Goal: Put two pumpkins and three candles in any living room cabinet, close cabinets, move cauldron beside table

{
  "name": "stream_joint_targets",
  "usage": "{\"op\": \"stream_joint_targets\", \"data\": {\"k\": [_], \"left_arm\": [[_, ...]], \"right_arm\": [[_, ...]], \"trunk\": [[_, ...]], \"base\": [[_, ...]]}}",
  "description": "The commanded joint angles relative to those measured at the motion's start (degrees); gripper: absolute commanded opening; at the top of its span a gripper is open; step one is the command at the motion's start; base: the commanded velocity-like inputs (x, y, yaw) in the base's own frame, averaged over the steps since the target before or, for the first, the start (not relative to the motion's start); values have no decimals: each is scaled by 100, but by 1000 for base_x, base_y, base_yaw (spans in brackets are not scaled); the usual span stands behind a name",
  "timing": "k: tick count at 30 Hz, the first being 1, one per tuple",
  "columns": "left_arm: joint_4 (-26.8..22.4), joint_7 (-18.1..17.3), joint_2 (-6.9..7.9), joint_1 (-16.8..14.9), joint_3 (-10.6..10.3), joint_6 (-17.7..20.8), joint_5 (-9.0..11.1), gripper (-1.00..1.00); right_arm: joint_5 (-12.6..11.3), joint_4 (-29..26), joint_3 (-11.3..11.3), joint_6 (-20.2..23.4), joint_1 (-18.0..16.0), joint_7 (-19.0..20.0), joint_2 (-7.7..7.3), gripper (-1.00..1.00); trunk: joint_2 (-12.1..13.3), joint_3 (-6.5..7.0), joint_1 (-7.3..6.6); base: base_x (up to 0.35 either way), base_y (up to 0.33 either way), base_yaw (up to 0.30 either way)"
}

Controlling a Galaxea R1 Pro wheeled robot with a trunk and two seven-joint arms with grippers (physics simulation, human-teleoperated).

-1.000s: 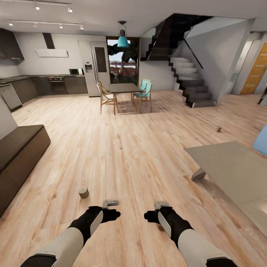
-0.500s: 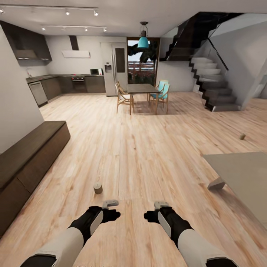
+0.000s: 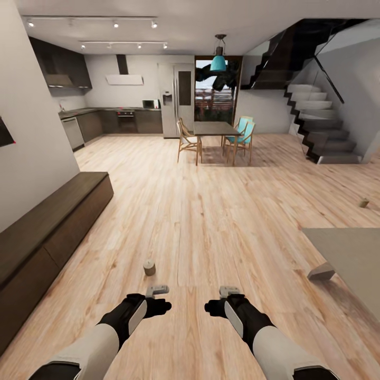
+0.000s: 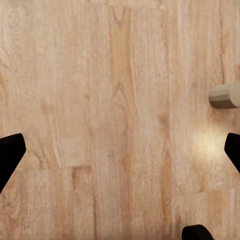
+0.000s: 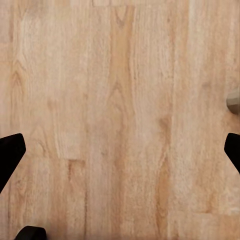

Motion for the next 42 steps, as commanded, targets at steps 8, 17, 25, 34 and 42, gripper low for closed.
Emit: {"op": "stream_joint_targets", "data": {"k": [8,17,25,34,42], "left_arm": [[3,21,2,0,-15,33,179,100],[8,26,3,-1,-15,33,216,100],[8,26,3,-1,-15,33,220,100],[4,6,6,-1,-20,33,227,100],[0,8,7,0,-22,26,228,100]], "right_arm": [[-44,-10,58,28,-1,-25,3,100],[-44,-8,173,28,-1,-30,8,100],[-45,-10,177,28,-1,-29,8,100],[-48,-9,178,28,-1,-28,8,100],[-50,-6,211,28,-1,-28,8,100]], "trunk": [[319,208,-176],[680,452,-374],[1001,640,-550],[1041,695,-572],[1041,734,-572]], "base": [[0,0,48],[-48,0,78],[-199,0,55],[-10,0,179],[231,0,239]]}}
